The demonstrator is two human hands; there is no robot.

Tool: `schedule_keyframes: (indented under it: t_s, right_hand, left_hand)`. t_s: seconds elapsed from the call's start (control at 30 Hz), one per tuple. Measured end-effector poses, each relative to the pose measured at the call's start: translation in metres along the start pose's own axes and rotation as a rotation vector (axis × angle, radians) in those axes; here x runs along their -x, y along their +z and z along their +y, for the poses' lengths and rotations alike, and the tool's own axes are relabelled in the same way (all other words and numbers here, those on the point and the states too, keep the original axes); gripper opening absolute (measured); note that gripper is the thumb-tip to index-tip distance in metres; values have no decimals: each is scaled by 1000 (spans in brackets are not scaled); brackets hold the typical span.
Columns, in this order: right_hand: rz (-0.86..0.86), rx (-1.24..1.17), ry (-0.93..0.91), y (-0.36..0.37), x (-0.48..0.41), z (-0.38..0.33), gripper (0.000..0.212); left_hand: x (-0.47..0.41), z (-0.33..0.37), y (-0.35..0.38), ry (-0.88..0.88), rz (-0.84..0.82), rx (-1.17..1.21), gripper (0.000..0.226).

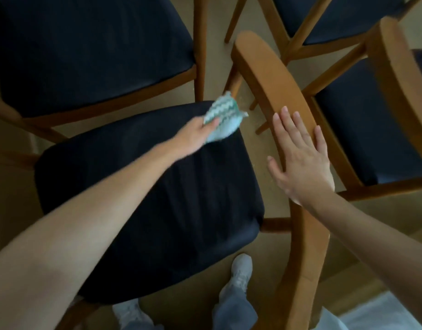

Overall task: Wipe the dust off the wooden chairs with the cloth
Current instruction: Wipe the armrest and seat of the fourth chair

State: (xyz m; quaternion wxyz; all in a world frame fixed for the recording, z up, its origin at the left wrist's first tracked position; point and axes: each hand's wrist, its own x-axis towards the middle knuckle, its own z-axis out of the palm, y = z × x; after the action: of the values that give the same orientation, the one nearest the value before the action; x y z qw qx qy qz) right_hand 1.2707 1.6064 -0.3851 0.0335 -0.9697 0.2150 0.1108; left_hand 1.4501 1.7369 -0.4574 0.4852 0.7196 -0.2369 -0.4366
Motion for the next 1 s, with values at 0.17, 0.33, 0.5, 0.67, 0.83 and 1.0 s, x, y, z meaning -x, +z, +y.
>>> schedule_keyframes:
  t_s: [0.17, 0.33, 0.5, 0.67, 0.83, 1.0]
  right_hand:
    - [50, -4, -9, 6, 0, 2, 69]
    - [119, 0, -23, 10, -2, 2, 68]
    - [136, 12, -25, 12, -4, 2, 68]
    - [129, 6, -25, 13, -2, 4, 68]
    - [120, 3, -25, 13, -4, 4, 70]
    - [72, -27, -23, 10, -1, 4, 71]
  left_hand:
    - [-83, -2, -41, 114, 412, -412, 39]
    - [-113, -51, -3, -36, 209, -776, 53]
    - [-101, -63, 30, 23, 251, -929, 55]
    - [-84, -67, 59, 148, 169, -932, 51]
    - [-83, -66, 72, 224, 35, -916, 51]
    - [-50, -71, 102, 249, -206, -985, 53]
